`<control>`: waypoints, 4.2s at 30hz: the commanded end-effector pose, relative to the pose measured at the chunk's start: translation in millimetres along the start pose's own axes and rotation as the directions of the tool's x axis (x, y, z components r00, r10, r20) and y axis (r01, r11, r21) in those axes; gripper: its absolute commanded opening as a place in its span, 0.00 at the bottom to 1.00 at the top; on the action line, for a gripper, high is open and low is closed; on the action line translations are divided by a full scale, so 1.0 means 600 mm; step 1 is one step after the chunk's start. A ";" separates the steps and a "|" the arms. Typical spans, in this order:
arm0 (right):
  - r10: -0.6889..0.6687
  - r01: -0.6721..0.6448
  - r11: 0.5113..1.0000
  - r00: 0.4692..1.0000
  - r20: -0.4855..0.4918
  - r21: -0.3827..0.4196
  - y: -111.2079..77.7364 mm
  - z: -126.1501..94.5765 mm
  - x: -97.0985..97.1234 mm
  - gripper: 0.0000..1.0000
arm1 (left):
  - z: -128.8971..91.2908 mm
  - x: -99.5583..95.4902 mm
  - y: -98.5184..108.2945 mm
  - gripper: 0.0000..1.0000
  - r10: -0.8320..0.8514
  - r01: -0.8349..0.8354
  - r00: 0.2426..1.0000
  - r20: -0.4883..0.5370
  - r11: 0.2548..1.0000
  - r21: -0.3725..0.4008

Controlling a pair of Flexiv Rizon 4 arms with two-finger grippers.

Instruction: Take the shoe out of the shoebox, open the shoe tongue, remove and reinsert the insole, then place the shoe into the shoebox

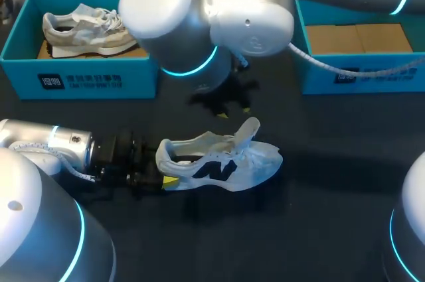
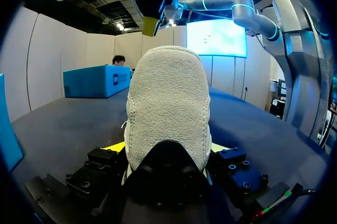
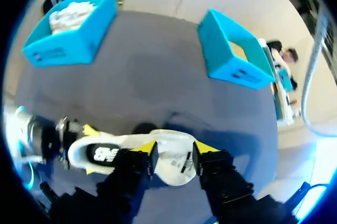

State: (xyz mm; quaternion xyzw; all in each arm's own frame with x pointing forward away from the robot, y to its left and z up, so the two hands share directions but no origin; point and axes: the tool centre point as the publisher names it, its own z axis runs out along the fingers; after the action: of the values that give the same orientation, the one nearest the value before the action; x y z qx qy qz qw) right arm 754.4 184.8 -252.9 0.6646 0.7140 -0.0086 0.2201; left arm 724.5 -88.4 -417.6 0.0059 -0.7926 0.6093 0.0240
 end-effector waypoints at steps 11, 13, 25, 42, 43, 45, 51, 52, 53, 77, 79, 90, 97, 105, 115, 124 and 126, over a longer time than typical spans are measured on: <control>-0.580 0.567 0.815 0.793 -0.186 -0.124 -0.010 -0.031 0.070 0.00 | 0.001 0.000 0.004 0.00 0.000 0.000 1.000 0.004 1.000 0.000; -0.660 0.649 0.750 0.725 -0.195 -0.127 -0.015 -0.031 0.080 0.00 | 0.001 0.000 0.004 0.00 0.000 0.000 1.000 0.004 1.000 0.000; -0.904 0.914 0.354 0.281 -0.321 -0.199 -0.049 -0.028 0.114 0.00 | 0.001 0.000 0.004 0.00 0.000 0.000 1.000 0.004 1.000 0.000; -0.905 0.949 0.208 0.095 -0.414 -0.237 -0.072 0.044 0.130 0.00 | 0.001 0.000 0.004 0.00 0.000 0.000 1.000 0.004 1.000 0.000; -0.903 0.947 0.212 0.096 -0.419 -0.240 -0.073 0.047 0.131 0.00 | 0.001 0.000 0.004 0.00 0.000 0.000 1.000 0.004 1.000 0.000; -0.896 0.940 0.240 0.117 -0.427 -0.244 -0.072 0.054 0.133 0.00 | 0.001 0.000 0.004 0.00 0.000 0.000 1.000 0.004 1.000 0.000; -0.895 0.938 0.246 0.123 -0.429 -0.244 -0.072 0.055 0.133 0.00 | 0.001 0.000 0.004 0.00 0.000 0.000 1.000 0.004 1.000 0.000; -0.895 0.938 0.246 0.123 -0.429 -0.244 -0.072 0.055 0.133 0.00 | 0.001 0.000 0.004 0.00 0.000 0.000 1.000 0.004 1.000 0.000; -0.895 0.938 0.246 0.123 -0.429 -0.244 -0.072 0.055 0.133 0.00 | 0.001 0.000 0.004 0.00 0.000 0.000 1.000 0.004 1.000 0.000; -0.920 0.950 0.198 0.095 -0.381 -0.240 -0.074 0.113 0.163 0.00 | 0.001 0.000 0.004 0.00 0.000 0.000 1.000 0.004 1.000 0.000; -0.919 0.953 0.180 0.075 -0.387 -0.243 -0.071 0.122 0.171 0.00 | 0.001 0.000 0.004 0.00 0.000 0.000 1.000 0.004 1.000 0.000; -0.912 0.962 0.143 0.037 -0.407 -0.233 -0.070 0.144 0.180 0.00 | 0.001 0.000 0.004 0.00 0.000 0.000 1.000 0.004 1.000 0.000; -0.932 0.961 0.174 0.090 -0.351 -0.214 -0.077 0.152 0.170 0.00 | 0.001 0.000 0.004 0.00 0.000 0.000 1.000 0.004 1.000 0.000; -0.951 0.959 0.198 0.139 -0.276 -0.202 -0.073 0.160 0.163 0.00 | 0.001 0.000 0.004 0.00 0.000 0.000 1.000 0.004 1.000 0.000; -0.961 0.964 0.174 0.122 -0.250 -0.199 -0.065 0.169 0.172 0.31 | 0.001 0.000 0.004 0.00 0.000 0.000 1.000 0.004 1.000 0.000; -0.961 0.966 0.162 0.108 -0.254 -0.200 -0.063 0.182 0.176 0.36 | 0.001 0.000 0.004 0.00 0.000 0.000 1.000 0.004 1.000 0.000; -0.960 0.967 0.157 0.101 -0.263 -0.200 -0.065 0.187 0.179 0.37 | 0.001 0.000 0.004 0.00 0.000 0.000 1.000 0.004 1.000 0.000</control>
State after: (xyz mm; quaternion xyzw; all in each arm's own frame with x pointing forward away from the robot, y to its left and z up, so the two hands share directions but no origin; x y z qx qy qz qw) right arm 744.8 245.9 -392.6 0.0341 0.9976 -0.0474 0.0359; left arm 724.9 -88.5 -417.6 0.0063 -0.7926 0.6093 0.0239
